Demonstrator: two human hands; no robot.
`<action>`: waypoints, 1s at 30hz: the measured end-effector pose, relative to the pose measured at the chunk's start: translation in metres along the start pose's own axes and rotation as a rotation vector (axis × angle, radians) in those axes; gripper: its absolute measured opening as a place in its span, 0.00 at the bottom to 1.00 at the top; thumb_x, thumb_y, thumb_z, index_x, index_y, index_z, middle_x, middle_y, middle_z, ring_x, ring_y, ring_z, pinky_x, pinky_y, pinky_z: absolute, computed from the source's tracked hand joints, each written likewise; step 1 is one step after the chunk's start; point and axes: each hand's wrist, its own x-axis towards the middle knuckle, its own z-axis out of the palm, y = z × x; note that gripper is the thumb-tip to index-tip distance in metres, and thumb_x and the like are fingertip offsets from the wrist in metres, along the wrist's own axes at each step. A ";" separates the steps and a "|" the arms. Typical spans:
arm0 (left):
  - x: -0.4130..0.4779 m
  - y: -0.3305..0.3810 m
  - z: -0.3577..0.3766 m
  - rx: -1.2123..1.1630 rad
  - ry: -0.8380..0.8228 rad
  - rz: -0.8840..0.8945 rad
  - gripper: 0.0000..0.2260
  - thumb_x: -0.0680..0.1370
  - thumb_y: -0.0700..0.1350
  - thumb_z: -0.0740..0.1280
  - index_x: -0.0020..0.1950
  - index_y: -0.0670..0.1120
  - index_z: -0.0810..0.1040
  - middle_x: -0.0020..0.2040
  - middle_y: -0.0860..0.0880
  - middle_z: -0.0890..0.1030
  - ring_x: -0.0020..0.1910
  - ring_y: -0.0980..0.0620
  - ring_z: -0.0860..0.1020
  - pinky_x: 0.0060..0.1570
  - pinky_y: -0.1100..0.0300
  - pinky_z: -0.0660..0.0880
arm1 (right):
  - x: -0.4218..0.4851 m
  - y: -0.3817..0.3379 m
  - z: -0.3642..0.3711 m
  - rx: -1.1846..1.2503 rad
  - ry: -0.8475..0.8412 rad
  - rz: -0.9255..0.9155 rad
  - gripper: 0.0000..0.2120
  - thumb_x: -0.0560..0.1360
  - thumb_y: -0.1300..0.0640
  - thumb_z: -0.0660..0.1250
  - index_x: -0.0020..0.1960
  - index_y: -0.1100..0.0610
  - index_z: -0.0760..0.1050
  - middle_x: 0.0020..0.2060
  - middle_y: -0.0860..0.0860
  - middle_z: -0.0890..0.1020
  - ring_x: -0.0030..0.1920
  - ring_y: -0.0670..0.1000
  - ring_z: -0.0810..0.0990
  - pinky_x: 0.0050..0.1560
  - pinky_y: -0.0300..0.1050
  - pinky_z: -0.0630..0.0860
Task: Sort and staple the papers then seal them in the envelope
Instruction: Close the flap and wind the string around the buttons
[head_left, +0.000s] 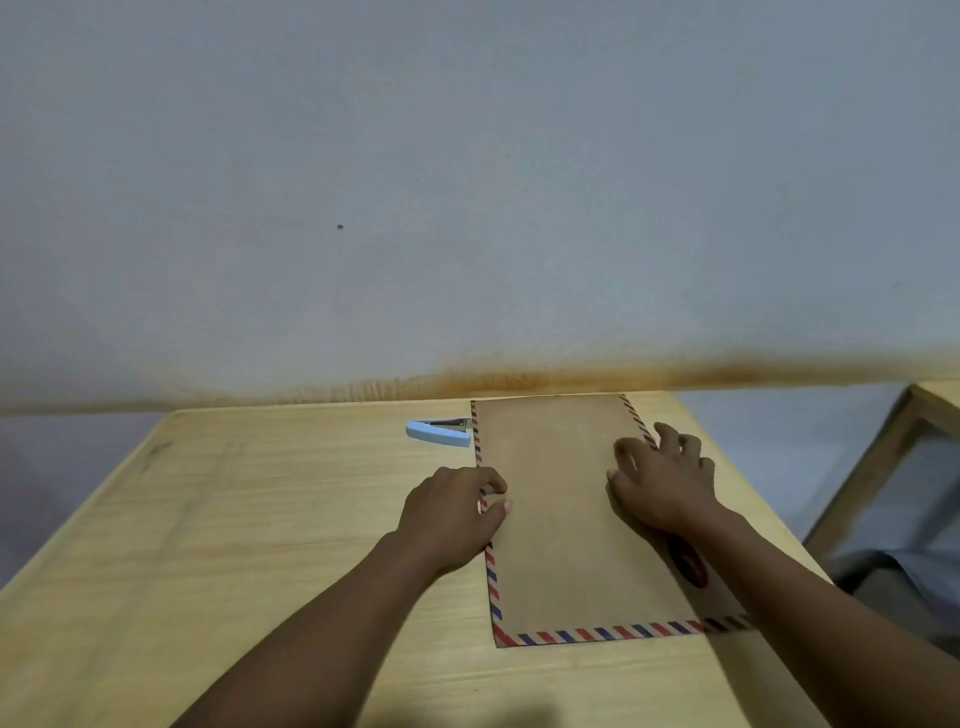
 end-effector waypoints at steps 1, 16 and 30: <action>0.000 -0.002 0.000 -0.001 0.003 0.005 0.13 0.80 0.59 0.66 0.62 0.57 0.81 0.59 0.58 0.84 0.57 0.54 0.80 0.50 0.58 0.75 | -0.001 -0.004 0.002 -0.034 0.026 -0.032 0.23 0.78 0.39 0.59 0.70 0.46 0.68 0.79 0.58 0.56 0.76 0.63 0.53 0.72 0.62 0.59; 0.065 -0.066 -0.018 0.185 0.064 -0.130 0.27 0.82 0.53 0.65 0.80 0.51 0.64 0.72 0.48 0.75 0.71 0.44 0.72 0.70 0.47 0.67 | -0.009 -0.038 0.037 -0.059 -0.050 -0.217 0.30 0.80 0.33 0.42 0.79 0.43 0.53 0.82 0.52 0.53 0.81 0.57 0.50 0.76 0.68 0.50; -0.024 -0.060 -0.041 0.116 0.479 -0.429 0.18 0.79 0.54 0.67 0.66 0.48 0.71 0.53 0.50 0.82 0.47 0.46 0.82 0.56 0.49 0.71 | -0.021 -0.092 0.042 -0.004 -0.069 -0.206 0.29 0.80 0.35 0.44 0.77 0.46 0.56 0.81 0.55 0.55 0.80 0.61 0.50 0.75 0.71 0.48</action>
